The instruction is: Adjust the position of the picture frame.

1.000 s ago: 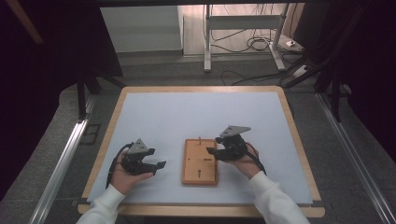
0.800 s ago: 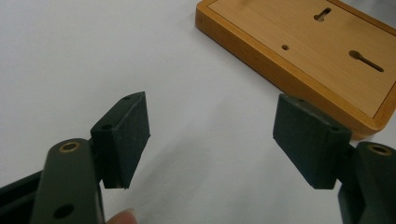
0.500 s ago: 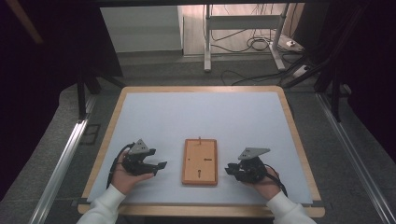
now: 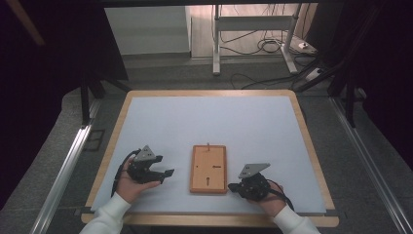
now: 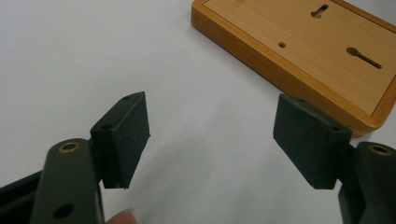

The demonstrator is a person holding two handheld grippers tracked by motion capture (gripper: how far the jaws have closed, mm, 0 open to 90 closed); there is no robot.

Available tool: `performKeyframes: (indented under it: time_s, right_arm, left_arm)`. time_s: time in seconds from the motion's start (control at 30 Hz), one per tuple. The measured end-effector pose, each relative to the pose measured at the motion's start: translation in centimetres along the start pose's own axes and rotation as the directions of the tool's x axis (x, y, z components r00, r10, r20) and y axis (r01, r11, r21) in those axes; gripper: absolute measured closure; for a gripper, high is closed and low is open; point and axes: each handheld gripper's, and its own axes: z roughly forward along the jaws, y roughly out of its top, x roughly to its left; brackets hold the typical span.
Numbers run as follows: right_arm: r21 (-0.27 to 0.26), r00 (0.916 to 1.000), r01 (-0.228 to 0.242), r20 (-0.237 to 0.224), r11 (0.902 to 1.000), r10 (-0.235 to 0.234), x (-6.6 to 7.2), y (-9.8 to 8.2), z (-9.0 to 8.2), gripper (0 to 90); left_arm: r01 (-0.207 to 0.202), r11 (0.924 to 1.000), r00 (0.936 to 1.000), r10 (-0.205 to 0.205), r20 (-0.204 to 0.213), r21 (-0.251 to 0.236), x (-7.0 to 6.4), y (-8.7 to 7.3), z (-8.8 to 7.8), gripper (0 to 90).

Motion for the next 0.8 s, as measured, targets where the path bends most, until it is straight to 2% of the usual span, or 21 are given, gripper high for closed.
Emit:
performKeyframes:
  time_s: [0.23,0.43,0.73,0.8]
  right_arm:
    - [0.006,0.9999,-0.004,0.013,1.0000,0.004,0.14,-0.04,0.20,90.0]
    - [0.001,0.9999,-0.012,0.005,0.9999,0.012,0.15,-0.08,0.28,90.0]
    - [0.008,1.0000,-0.004,0.007,1.0000,0.004,0.10,0.06,0.49,90.0]
    - [0.010,0.9999,0.010,0.009,0.9999,-0.010,0.46,0.17,0.64,90.0]
  left_arm:
    - [0.003,1.0000,1.0000,-0.003,0.001,0.000,0.06,-0.02,0.04,26.6]
    - [0.011,0.9999,0.9999,-0.011,0.003,-0.004,0.19,-0.11,-0.01,26.6]
    - [0.010,0.9999,0.9999,-0.010,0.001,-0.004,0.14,-0.33,-0.05,26.6]
    - [0.004,1.0000,1.0000,-0.004,0.001,-0.001,0.16,-0.26,-0.04,26.6]
